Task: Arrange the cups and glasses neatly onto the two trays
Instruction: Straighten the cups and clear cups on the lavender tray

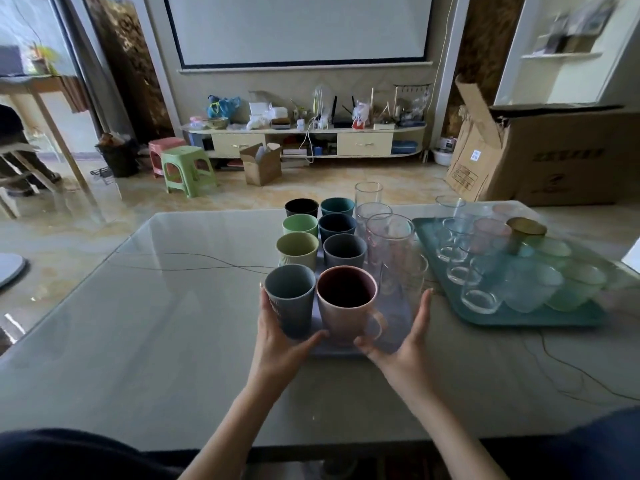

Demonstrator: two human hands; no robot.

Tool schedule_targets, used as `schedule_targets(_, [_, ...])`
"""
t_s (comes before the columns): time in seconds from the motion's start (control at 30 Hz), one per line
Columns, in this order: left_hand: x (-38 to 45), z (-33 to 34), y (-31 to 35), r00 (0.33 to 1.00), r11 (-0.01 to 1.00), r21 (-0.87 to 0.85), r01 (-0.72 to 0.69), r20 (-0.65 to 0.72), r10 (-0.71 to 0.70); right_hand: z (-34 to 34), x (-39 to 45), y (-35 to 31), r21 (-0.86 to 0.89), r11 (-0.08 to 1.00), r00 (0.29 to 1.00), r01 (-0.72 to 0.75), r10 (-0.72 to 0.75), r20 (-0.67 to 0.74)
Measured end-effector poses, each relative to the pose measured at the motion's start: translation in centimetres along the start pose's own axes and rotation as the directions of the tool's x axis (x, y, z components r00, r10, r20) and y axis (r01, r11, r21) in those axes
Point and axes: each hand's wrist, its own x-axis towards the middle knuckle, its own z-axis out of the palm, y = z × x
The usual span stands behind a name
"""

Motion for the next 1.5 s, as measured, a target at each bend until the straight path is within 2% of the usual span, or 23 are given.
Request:
schedule_targets(0.1, [0.3, 0.8, -0.2, 0.997, 0.992, 0.100, 0.073, -0.046, -0.068, 1.3, 0.7, 0.1, -0.052, 0.999, 0.994, -0.002, -0.004, -0.113])
schedule_targets(0.2, [0.6, 1.5, 0.1, 0.993, 0.980, 0.178, 0.087, -0.089, -0.072, 1.9, 1.2, 0.3, -0.079, 0.997, 0.982, 0.025, -0.039, -0.182])
schedule_targets(0.37, [1.2, 2.3, 0.2, 0.986, 0.955, 0.272, 0.122, -0.141, -0.086, 2.4, 2.2, 0.9, -0.085, 0.996, 0.975, 0.030, -0.048, -0.218])
schedule_targets(0.5, [1.6, 2.8, 0.1, 0.977, 0.948, 0.276, 0.159, -0.180, -0.112, 2.6, 2.9, 1.1, -0.086, 0.996, 0.974, 0.020, -0.039, -0.224])
schedule_targets(0.8, [1.7, 3.1, 0.2, 0.974, 0.942, 0.293, 0.162, -0.201, -0.105, 2.3, 3.4, 1.1, -0.069, 0.997, 0.980, 0.041, -0.054, -0.189])
schedule_targets(1.0, [1.4, 2.4, 0.2, 0.981, 0.942, 0.301, 0.152, -0.160, -0.107, 1.5, 2.8, 1.1, -0.087, 0.996, 0.989, -0.006, -0.008, -0.149])
schedule_targets(1.17, [0.8, 1.4, 0.3, 0.978, 0.946, 0.259, 0.195, -0.124, -0.168, 0.8, 2.0, 1.1, -0.122, 0.992, 0.995, -0.042, 0.031, -0.092])
schedule_targets(1.3, [0.0, 0.6, 0.6, 0.982, 0.936, 0.301, 0.184, -0.084, -0.166, 0.2, 1.3, 0.8, -0.119, 0.990, 0.996, -0.077, 0.073, -0.045])
schedule_targets(1.43, [-0.9, -0.3, 0.6, 0.987, 0.916, 0.370, 0.154, -0.025, -0.156, -0.9, 0.9, 0.7, -0.184, 0.978, 0.995, -0.103, 0.104, -0.006])
schedule_targets(1.5, [-1.4, -0.7, 0.5, 0.992, 0.905, 0.406, 0.125, -0.019, -0.128, -1.6, 0.7, 0.5, -0.272, 0.954, 0.991, -0.126, 0.134, 0.014])
